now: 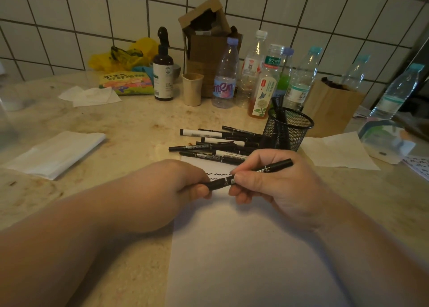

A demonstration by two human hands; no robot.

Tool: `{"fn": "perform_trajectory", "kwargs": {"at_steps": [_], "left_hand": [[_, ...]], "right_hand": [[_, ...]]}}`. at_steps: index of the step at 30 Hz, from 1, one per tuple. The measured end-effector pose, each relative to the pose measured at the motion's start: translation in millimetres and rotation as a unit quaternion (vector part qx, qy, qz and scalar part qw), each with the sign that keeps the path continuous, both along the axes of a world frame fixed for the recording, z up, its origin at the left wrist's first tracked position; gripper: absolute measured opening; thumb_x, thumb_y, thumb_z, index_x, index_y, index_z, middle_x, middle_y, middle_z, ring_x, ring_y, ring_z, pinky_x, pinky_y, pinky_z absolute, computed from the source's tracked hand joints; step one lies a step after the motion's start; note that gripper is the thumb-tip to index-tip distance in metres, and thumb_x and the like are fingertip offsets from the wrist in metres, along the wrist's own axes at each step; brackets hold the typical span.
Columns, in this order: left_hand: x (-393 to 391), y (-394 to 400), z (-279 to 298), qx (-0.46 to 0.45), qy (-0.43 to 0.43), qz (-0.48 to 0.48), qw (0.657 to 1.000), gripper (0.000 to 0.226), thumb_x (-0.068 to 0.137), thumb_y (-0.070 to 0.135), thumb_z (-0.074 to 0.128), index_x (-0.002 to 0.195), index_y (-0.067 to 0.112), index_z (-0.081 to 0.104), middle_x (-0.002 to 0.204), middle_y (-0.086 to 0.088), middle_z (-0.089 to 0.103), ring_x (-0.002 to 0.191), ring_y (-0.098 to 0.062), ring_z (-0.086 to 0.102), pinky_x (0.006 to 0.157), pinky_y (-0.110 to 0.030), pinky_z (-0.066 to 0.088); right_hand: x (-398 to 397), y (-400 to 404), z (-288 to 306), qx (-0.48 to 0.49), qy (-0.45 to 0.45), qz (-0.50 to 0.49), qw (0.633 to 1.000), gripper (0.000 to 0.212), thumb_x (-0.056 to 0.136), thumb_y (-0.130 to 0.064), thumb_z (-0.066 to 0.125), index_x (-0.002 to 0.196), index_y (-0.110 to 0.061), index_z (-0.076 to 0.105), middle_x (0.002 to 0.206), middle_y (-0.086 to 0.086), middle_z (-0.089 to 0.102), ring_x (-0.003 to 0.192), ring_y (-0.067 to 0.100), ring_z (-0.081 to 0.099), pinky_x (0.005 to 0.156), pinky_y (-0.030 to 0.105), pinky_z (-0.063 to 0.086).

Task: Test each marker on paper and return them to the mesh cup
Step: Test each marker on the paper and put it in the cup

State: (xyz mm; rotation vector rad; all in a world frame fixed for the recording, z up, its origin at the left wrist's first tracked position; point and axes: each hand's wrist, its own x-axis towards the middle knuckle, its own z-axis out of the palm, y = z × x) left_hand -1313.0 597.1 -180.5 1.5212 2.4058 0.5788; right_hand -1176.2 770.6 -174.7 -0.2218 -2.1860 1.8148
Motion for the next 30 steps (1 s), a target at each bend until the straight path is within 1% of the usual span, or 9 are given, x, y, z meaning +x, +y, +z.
{"fn": "perform_trajectory", "kwargs": {"at_steps": [3, 6, 10, 13, 17, 21, 23, 27, 30], "left_hand": [[0, 4, 2, 0.060, -0.017, 0.014, 0.998, 0.014, 0.095, 0.042, 0.051, 0.102, 0.048, 0.061, 0.093, 0.021, 0.064, 0.089, 0.000, 0.057, 0.077, -0.020, 0.045], [-1, 8, 3, 0.125, -0.030, 0.045, 0.991, 0.021, 0.090, 0.049, 0.054, 0.110, 0.055, 0.052, 0.084, 0.024, 0.063, 0.082, 0.008, 0.056, 0.063, -0.014, 0.040], [-5, 6, -1, 0.111, -0.011, 0.063, 0.992, 0.032, 0.089, 0.052, 0.052, 0.121, 0.050, 0.051, 0.085, 0.022, 0.062, 0.079, 0.013, 0.052, 0.060, -0.013, 0.037], [-6, 6, -3, 0.107, -0.013, 0.071, 0.992, 0.030, 0.090, 0.051, 0.052, 0.120, 0.047, 0.054, 0.084, 0.021, 0.062, 0.078, 0.011, 0.054, 0.060, -0.013, 0.038], [-4, 7, -4, 0.100, -0.002, 0.070, 0.993, 0.027, 0.091, 0.050, 0.052, 0.117, 0.046, 0.056, 0.085, 0.020, 0.062, 0.074, 0.009, 0.054, 0.059, -0.012, 0.039], [-5, 8, -5, 0.094, 0.000, 0.077, 0.993, 0.025, 0.091, 0.050, 0.052, 0.116, 0.046, 0.057, 0.085, 0.021, 0.062, 0.071, 0.005, 0.056, 0.059, -0.012, 0.039], [-5, 9, -6, 0.094, 0.001, 0.080, 0.992, 0.024, 0.091, 0.050, 0.052, 0.115, 0.046, 0.057, 0.085, 0.021, 0.062, 0.069, 0.005, 0.055, 0.058, -0.012, 0.038], [-5, 9, -6, 0.090, 0.002, 0.082, 0.993, 0.024, 0.092, 0.049, 0.052, 0.116, 0.046, 0.057, 0.086, 0.022, 0.061, 0.069, 0.004, 0.056, 0.058, -0.011, 0.037], [-6, 8, -6, 0.087, 0.011, 0.078, 0.993, 0.024, 0.092, 0.050, 0.051, 0.115, 0.046, 0.057, 0.086, 0.023, 0.061, 0.071, 0.004, 0.056, 0.058, -0.011, 0.038]], "right_hand": [[-1, 0, 3, 0.020, 0.026, -0.025, 0.999, 0.023, 0.076, -0.024, 0.070, 0.088, -0.005, 0.074, 0.072, 0.013, 0.074, 0.064, 0.023, 0.069, 0.062, 0.030, 0.057], [-2, 1, 5, 0.011, 0.098, -0.086, 0.991, 0.027, 0.080, -0.031, 0.065, 0.091, -0.008, 0.072, 0.064, 0.006, 0.066, 0.057, 0.019, 0.059, 0.054, 0.026, 0.050], [0, 15, 8, -0.013, 0.210, -0.227, 0.951, 0.014, 0.097, -0.024, 0.056, 0.095, -0.018, 0.069, 0.068, 0.001, 0.061, 0.059, 0.017, 0.056, 0.056, 0.024, 0.048], [1, 24, 8, 0.038, 0.249, -0.315, 0.915, 0.019, 0.102, -0.017, 0.047, 0.101, -0.022, 0.065, 0.065, -0.008, 0.057, 0.062, 0.015, 0.055, 0.057, 0.021, 0.046], [-3, 33, 5, 0.105, 0.232, -0.417, 0.873, 0.019, 0.104, -0.027, 0.047, 0.112, -0.017, 0.061, 0.069, -0.005, 0.054, 0.061, 0.012, 0.052, 0.053, 0.019, 0.042], [-4, 48, 4, 0.165, 0.131, -0.459, 0.863, 0.023, 0.102, -0.038, 0.048, 0.117, -0.028, 0.062, 0.081, -0.001, 0.062, 0.066, 0.013, 0.057, 0.056, 0.024, 0.043], [-7, 51, 3, 0.150, 0.112, -0.455, 0.871, 0.025, 0.100, -0.033, 0.053, 0.124, -0.031, 0.061, 0.090, -0.002, 0.067, 0.072, 0.009, 0.062, 0.061, 0.025, 0.048], [-13, 51, 0, 0.125, 0.100, -0.393, 0.905, 0.058, 0.095, -0.012, 0.062, 0.147, -0.025, 0.042, 0.100, -0.010, 0.067, 0.091, 0.007, 0.067, 0.083, 0.031, 0.058], [-13, 44, -2, 0.161, 0.100, -0.367, 0.911, 0.053, 0.092, -0.004, 0.063, 0.137, -0.026, 0.047, 0.104, -0.009, 0.067, 0.093, 0.006, 0.066, 0.080, 0.025, 0.056]]}}
